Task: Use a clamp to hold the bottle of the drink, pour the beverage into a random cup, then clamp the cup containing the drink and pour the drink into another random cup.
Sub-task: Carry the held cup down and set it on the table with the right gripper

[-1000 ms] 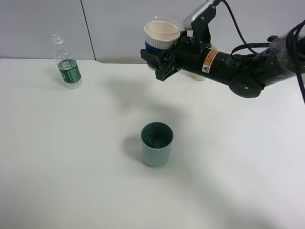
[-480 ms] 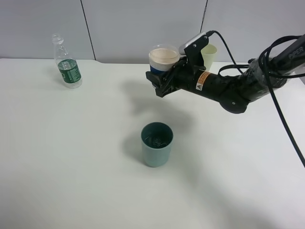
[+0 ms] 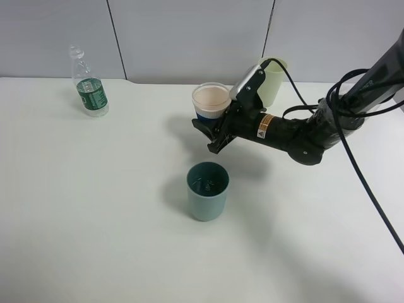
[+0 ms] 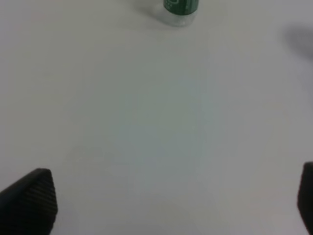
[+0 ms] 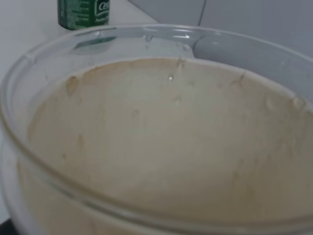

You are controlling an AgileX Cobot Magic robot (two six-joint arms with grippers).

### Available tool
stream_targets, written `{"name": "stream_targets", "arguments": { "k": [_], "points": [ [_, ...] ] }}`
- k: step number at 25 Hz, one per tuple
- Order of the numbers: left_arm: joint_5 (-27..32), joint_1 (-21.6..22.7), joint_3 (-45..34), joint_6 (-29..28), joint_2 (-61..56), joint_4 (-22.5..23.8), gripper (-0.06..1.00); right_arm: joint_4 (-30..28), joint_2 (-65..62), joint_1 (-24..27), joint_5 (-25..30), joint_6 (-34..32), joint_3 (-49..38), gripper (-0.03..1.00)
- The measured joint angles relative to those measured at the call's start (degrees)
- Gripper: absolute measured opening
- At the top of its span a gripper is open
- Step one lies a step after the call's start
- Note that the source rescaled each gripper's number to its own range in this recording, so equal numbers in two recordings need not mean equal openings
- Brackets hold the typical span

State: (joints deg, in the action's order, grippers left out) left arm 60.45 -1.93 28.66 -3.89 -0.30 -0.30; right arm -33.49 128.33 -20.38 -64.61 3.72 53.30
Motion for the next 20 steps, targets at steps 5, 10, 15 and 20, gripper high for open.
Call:
{"name": "stream_targets", "arguments": {
  "k": [5, 10, 15, 20],
  "points": [
    [0.0, 0.0, 0.0, 0.0, 0.0, 0.0, 1.0, 0.12, 2.26, 1.23, -2.95, 0.0, 0.0, 0.0],
    [0.0, 0.0, 0.0, 0.0, 0.0, 0.0, 1.0, 0.13, 3.39, 2.24, -4.41, 0.06, 0.0, 0.0],
    [0.0, 0.0, 0.0, 0.0, 0.0, 0.0, 1.0, -0.16, 6.38, 2.72, -5.03, 0.65, 0.07, 0.0],
    [0.0, 0.0, 0.0, 0.0, 0.0, 0.3, 1.0, -2.66, 6.63, 2.79, -5.63, 0.9, 0.06, 0.01]
  ]
}}
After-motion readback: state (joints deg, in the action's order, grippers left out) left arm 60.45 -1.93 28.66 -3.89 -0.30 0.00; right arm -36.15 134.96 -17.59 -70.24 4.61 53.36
